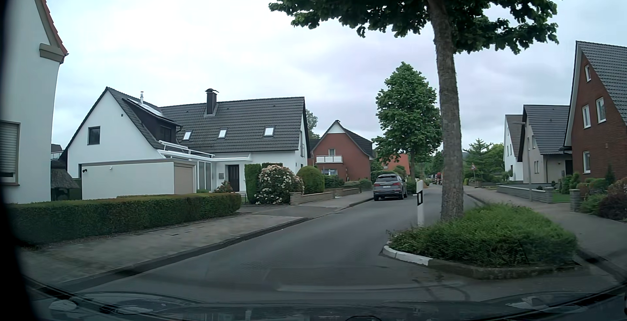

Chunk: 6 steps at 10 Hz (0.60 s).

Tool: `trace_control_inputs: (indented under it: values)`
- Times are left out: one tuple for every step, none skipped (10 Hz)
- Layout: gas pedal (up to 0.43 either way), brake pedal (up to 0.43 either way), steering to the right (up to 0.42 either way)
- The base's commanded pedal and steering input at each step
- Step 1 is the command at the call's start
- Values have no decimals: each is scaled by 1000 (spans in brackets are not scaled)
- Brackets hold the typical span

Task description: Follow the waypoints while adhering to traffic rules and regulations

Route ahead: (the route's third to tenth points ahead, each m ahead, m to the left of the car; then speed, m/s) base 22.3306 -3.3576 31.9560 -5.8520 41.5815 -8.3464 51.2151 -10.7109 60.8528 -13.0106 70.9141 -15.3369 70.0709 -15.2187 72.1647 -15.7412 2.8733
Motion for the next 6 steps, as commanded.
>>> trace_control_inputs:
  values:
    - [299,0,-356]
    - [299,0,-332]
    - [299,0,-299]
    - [299,0,-264]
    - [280,0,-210]
    - [268,0,-156]
